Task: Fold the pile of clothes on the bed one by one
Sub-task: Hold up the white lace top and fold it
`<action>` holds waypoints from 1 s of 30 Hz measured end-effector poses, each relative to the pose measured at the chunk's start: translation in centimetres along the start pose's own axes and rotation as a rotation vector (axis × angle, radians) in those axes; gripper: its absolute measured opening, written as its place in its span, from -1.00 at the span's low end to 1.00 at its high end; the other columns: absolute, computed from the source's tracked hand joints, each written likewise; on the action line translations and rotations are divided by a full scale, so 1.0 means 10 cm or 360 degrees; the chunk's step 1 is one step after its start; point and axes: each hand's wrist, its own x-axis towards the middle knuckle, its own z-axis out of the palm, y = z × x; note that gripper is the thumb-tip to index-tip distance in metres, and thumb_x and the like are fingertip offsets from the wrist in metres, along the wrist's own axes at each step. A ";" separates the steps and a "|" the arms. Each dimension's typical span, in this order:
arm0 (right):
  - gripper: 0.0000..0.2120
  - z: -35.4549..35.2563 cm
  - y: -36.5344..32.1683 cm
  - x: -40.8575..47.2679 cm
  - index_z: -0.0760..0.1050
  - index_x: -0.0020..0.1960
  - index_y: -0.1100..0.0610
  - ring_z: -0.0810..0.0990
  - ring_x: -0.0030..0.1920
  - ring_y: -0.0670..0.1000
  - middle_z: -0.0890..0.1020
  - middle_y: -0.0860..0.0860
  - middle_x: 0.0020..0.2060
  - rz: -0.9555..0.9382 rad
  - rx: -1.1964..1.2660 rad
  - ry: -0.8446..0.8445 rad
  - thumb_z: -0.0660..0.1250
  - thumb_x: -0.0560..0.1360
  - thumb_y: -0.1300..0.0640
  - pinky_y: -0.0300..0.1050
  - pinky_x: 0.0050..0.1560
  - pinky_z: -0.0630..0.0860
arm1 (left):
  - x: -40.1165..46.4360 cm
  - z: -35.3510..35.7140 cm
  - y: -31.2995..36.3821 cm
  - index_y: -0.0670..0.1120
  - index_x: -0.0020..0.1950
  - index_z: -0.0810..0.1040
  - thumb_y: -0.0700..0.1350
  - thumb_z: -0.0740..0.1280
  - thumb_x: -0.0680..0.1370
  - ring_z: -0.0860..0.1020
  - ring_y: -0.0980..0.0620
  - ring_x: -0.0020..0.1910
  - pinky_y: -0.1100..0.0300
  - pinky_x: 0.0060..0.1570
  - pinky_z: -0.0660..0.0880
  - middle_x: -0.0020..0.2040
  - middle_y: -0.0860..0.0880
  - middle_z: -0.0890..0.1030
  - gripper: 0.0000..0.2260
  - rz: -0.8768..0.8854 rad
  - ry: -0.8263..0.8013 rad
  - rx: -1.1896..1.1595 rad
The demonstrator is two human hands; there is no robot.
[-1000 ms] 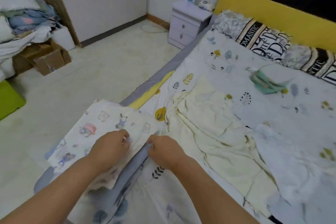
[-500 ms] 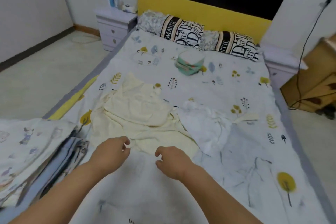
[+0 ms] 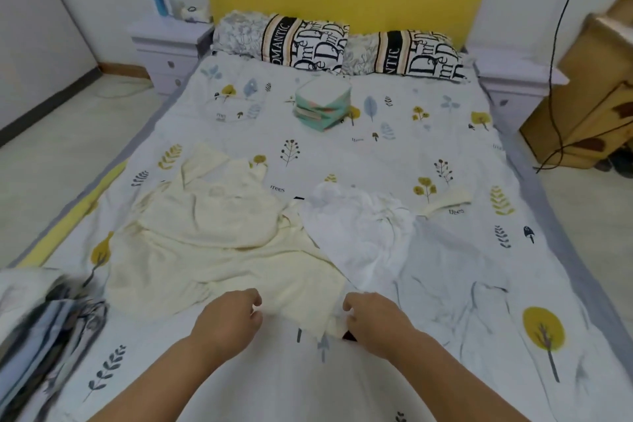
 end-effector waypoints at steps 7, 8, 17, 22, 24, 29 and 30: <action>-0.69 0.23 0.26 0.75 0.35 0.27 0.13 0.46 0.11 0.07 0.48 0.09 0.15 0.0098 -0.0107 0.0175 0.03 0.57 0.21 -0.15 0.06 0.40 | 0.68 0.21 -0.20 0.00 0.32 0.40 -0.06 0.13 0.58 0.48 0.07 0.16 0.26 0.04 0.39 0.22 0.03 0.51 -0.69 0.0003 -0.0066 0.0160; -0.68 0.25 0.28 0.87 0.31 0.31 0.11 0.44 0.14 0.06 0.44 0.08 0.18 0.0122 -0.0132 0.0226 0.04 0.57 0.19 -0.14 0.08 0.39 | 0.79 0.23 -0.22 -0.01 0.33 0.38 -0.06 0.13 0.58 0.48 0.06 0.16 0.26 0.04 0.39 0.22 0.02 0.49 -0.68 0.0004 -0.0071 0.0172; -0.21 0.42 0.50 1.89 -0.34 0.50 0.04 -0.13 0.51 0.18 -0.28 0.14 0.49 0.0610 0.0190 0.0547 0.11 0.55 -0.20 0.17 0.43 0.09 | 1.74 0.49 0.18 -0.07 0.41 0.24 -0.12 0.18 0.53 0.38 -0.07 0.25 0.12 0.16 0.37 0.32 -0.06 0.35 -0.56 0.0202 -0.0003 0.0030; -0.49 0.51 0.62 2.11 0.07 0.46 0.17 0.14 0.45 0.16 0.11 0.18 0.47 0.0662 0.0262 0.0570 0.08 0.60 -0.01 0.11 0.35 0.26 | 1.99 0.67 0.46 -0.07 0.41 0.24 -0.15 0.18 0.53 0.36 -0.04 0.28 0.18 0.17 0.31 0.36 -0.05 0.33 -0.56 0.0262 -0.0036 -0.0200; -0.73 0.57 0.60 2.00 0.29 0.28 0.17 0.42 0.20 0.10 0.44 0.14 0.22 0.0474 0.0222 0.0640 0.06 0.60 0.15 -0.07 0.11 0.44 | 1.97 0.73 0.52 -0.09 0.45 0.20 -0.13 0.17 0.56 0.33 -0.03 0.34 0.21 0.23 0.26 0.42 -0.06 0.30 -0.55 0.0190 -0.0143 -0.0367; -0.80 0.52 0.32 1.40 0.44 0.15 0.09 0.60 -0.06 -0.01 0.62 0.02 -0.10 -0.0036 0.0276 0.0662 0.21 0.54 0.22 -0.27 -0.12 0.42 | 1.82 0.61 0.69 -0.12 0.44 0.24 0.09 0.14 0.60 0.43 -0.09 0.28 0.09 0.25 0.37 0.36 -0.11 0.40 -0.53 -0.0367 -0.0306 -0.1302; -0.82 0.48 0.25 1.26 0.50 0.04 0.09 0.62 -0.20 -0.05 0.63 -0.01 -0.23 -0.0178 0.0182 0.0705 0.37 0.44 0.20 -0.30 -0.22 0.44 | 1.78 0.56 0.73 -0.14 0.41 0.28 0.11 0.17 0.58 0.48 -0.11 0.22 0.03 0.19 0.45 0.32 -0.11 0.45 -0.51 -0.0466 -0.0412 -0.1628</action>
